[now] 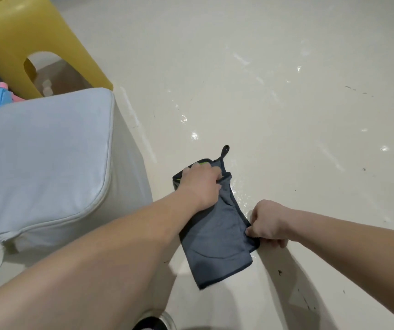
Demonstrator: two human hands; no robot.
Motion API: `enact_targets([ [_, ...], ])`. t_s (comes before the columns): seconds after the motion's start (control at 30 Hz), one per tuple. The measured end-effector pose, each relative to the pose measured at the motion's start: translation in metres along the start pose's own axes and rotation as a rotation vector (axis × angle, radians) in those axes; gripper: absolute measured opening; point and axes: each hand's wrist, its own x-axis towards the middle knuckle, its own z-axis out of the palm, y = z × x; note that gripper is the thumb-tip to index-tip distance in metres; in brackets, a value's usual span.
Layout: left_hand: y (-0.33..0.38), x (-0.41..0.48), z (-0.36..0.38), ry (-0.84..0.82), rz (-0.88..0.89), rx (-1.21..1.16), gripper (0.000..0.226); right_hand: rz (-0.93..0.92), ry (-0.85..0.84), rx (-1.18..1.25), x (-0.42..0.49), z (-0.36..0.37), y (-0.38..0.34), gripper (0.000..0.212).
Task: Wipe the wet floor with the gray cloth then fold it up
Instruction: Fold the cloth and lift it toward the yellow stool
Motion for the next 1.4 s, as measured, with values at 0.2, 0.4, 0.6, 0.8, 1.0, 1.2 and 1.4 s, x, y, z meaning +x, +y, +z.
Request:
enact_targets([
  [0.2,-0.02,0.018,-0.022,0.241,-0.131,-0.302,0.01,-0.058,0.12,0.092,0.002,0.01,0.017,0.027],
  [0.4,-0.018,-0.02,-0.015,0.342,-0.109,-0.262,0.051,-0.122,0.323,-0.038,-0.008,0.014,0.02,0.016],
  [0.6,0.01,-0.132,0.036,-0.129,0.181,0.006,0.044,-0.646,0.309,-0.615,-0.025,0.022,0.017,0.034],
  [0.8,0.019,-0.138,0.046,-0.093,0.199,0.15,0.012,-0.728,0.371,-0.883,-0.012,0.022,0.018,0.052],
  [1.0,0.026,-0.126,0.02,-0.112,0.12,-0.127,0.012,-0.921,0.36,-0.876,-0.022,0.025,0.015,0.011],
  [1.2,0.013,-0.134,-0.002,-0.224,0.002,-0.607,0.003,-0.423,-0.11,-0.075,-0.047,-0.016,-0.007,0.015],
  [1.4,-0.012,-0.103,-0.008,-0.027,-0.124,-0.671,0.012,-0.294,0.102,0.362,-0.019,-0.031,-0.011,0.009],
])
